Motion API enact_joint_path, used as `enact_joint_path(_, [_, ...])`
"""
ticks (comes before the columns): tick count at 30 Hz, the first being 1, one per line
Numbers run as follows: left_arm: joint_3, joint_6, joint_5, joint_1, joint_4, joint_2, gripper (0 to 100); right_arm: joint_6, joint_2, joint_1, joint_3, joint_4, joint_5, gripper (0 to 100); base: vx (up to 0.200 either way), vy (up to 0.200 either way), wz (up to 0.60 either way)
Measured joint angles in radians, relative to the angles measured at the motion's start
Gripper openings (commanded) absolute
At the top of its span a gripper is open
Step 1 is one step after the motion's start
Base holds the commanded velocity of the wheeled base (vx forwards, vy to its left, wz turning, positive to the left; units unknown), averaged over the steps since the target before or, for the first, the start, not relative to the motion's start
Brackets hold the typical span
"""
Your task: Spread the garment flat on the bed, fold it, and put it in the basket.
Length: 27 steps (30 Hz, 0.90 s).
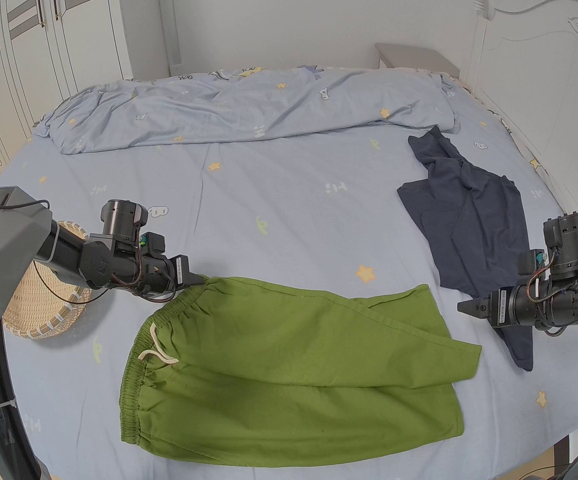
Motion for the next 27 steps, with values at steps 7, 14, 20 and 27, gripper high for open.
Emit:
enact_joint_path(7, [0.005,-0.001,0.076,0.010,-0.003,-0.038,0,0.014,0.008,-0.043,-0.010,0.000,0.014,100,0.000,0.000,0.00])
enact_joint_path(14, [0.029,-0.001,0.082,0.023,-0.004,-0.086,0,0.057,0.073,-0.169,-0.023,0.001,0.197,100,0.000,0.000,0.00])
enact_joint_path(20, [0.047,0.000,0.083,0.024,-0.005,-0.108,0,0.075,0.157,-0.211,-0.030,-0.001,0.256,100,0.000,0.000,0.00])
enact_joint_path(27, [0.051,0.000,0.083,0.022,-0.006,-0.116,0,0.081,0.235,-0.181,-0.002,-0.079,0.276,100,0.000,0.000,0.00])
